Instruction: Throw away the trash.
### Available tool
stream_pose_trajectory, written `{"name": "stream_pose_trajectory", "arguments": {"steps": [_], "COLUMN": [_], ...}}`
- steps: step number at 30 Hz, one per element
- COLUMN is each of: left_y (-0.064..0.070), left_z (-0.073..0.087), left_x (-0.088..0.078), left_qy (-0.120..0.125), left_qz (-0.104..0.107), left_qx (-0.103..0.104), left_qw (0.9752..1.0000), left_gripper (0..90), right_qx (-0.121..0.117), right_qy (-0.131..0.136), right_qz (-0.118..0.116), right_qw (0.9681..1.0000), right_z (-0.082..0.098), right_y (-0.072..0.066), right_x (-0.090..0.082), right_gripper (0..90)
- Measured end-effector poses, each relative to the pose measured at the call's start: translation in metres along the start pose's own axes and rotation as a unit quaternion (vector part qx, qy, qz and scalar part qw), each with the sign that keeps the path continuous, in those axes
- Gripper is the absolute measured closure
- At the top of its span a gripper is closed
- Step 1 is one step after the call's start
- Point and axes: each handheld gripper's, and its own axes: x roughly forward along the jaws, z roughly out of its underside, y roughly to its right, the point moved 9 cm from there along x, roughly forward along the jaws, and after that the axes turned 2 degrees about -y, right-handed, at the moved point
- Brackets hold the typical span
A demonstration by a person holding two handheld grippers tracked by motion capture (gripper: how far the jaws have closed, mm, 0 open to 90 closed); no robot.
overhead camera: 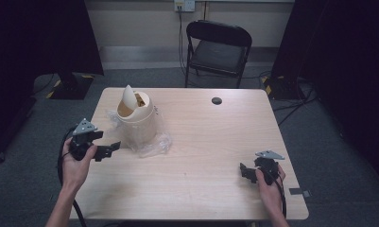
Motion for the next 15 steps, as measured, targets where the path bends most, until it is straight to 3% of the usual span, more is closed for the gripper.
{"name": "stream_pose_trajectory", "arguments": {"steps": [2,3,6,11,15], "left_y": [0.003,0.008,0.014,0.028,0.039], "left_z": [0.004,0.013,0.026,0.044,0.056], "left_x": [0.0,0.002,0.004,0.011,0.017], "left_qy": [0.003,0.001,-0.003,-0.008,-0.014], "left_qz": [0.005,0.016,0.017,0.028,0.04], "left_qx": [0.002,0.003,0.004,-0.011,-0.001], "left_qw": [1.0,0.9999,0.9998,0.9995,0.9991], "left_gripper": [16.9,16.9,16.7,16.8,16.7], "right_qx": [0.0,0.0,0.0,0.0,0.0], "right_qy": [0.0,0.0,0.0,0.0,0.0], "right_qz": [0.0,0.0,0.0,0.0,0.0], "right_qw": [1.0,1.0,1.0,1.0,1.0], "right_z": [0.0,0.0,0.0,0.0,0.0], "right_y": [0.0,0.0,0.0,0.0,0.0], "right_x": [0.0,0.0,0.0,0.0,0.0], "right_gripper": [11.6,11.6,11.6,11.6,11.6]}}
